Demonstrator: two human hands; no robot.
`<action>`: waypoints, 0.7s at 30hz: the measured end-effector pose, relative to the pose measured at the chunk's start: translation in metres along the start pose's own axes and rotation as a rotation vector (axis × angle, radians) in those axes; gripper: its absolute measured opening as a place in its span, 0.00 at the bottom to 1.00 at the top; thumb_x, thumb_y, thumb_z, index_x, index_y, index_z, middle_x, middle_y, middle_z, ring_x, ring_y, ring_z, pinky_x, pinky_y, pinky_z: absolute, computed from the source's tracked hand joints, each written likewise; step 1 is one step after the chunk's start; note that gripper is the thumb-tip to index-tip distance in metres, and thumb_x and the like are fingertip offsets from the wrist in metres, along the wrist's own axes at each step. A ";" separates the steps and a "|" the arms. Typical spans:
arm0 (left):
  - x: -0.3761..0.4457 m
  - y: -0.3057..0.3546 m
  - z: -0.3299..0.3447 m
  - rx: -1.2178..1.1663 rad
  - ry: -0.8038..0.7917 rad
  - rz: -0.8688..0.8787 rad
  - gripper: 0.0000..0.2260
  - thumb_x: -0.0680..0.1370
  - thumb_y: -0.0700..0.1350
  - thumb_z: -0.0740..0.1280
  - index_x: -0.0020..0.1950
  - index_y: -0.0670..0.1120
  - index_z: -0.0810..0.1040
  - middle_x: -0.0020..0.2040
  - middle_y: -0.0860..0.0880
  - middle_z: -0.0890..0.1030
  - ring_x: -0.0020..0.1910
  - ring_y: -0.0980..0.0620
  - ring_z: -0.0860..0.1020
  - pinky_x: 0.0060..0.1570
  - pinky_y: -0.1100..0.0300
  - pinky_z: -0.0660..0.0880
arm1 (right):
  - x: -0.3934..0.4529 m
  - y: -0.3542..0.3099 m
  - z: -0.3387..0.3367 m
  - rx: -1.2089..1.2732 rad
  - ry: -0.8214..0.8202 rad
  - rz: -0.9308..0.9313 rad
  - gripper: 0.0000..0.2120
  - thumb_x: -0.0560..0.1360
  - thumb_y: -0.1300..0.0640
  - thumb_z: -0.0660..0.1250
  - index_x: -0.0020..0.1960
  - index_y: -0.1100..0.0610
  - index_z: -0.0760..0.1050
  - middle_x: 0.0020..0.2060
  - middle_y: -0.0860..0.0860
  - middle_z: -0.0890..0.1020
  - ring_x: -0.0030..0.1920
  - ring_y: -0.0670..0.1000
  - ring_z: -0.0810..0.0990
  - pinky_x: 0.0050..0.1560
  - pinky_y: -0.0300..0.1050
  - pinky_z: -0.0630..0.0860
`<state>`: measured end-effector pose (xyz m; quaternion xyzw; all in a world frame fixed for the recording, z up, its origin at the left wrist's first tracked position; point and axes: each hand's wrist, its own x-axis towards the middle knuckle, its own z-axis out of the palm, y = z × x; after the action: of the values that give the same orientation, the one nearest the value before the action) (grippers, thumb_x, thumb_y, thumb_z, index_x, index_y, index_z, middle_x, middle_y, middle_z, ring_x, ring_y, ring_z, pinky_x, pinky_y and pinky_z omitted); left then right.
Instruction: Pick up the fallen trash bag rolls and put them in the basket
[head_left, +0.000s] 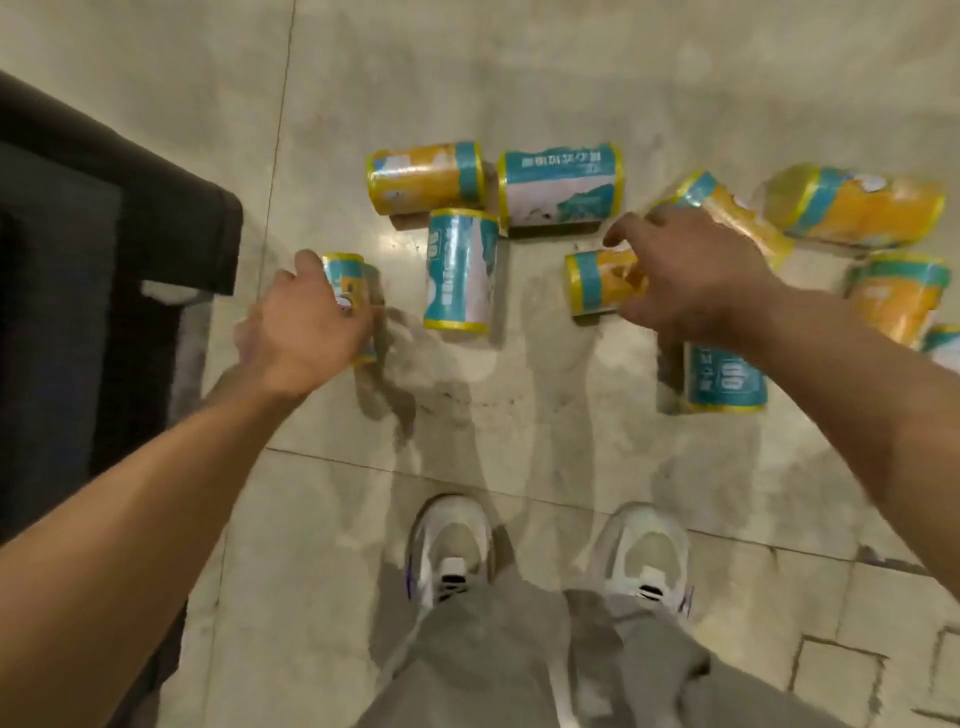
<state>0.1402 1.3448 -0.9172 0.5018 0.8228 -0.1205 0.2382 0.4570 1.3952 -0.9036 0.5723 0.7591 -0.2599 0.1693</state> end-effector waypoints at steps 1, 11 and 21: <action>0.009 -0.003 0.015 -0.014 0.008 -0.037 0.35 0.71 0.65 0.69 0.69 0.46 0.65 0.60 0.40 0.76 0.57 0.36 0.77 0.55 0.40 0.76 | 0.010 0.002 0.013 -0.039 0.003 -0.025 0.32 0.68 0.45 0.73 0.69 0.54 0.71 0.59 0.61 0.76 0.59 0.65 0.76 0.53 0.58 0.76; 0.057 -0.025 0.073 -0.228 0.196 -0.135 0.41 0.68 0.58 0.76 0.72 0.43 0.61 0.63 0.37 0.72 0.61 0.34 0.74 0.57 0.42 0.73 | 0.061 0.016 0.058 -0.268 -0.020 -0.103 0.40 0.63 0.37 0.75 0.71 0.47 0.65 0.60 0.56 0.76 0.59 0.61 0.75 0.58 0.56 0.71; 0.056 -0.029 0.087 -0.453 0.240 -0.059 0.39 0.67 0.57 0.77 0.69 0.51 0.58 0.57 0.41 0.75 0.49 0.40 0.77 0.46 0.47 0.78 | 0.068 0.016 0.063 -0.304 -0.059 -0.095 0.43 0.59 0.37 0.78 0.69 0.45 0.62 0.59 0.52 0.75 0.59 0.58 0.75 0.58 0.55 0.72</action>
<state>0.1171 1.3362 -1.0214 0.4222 0.8655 0.1203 0.2413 0.4507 1.4151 -0.9952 0.4955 0.8107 -0.1665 0.2638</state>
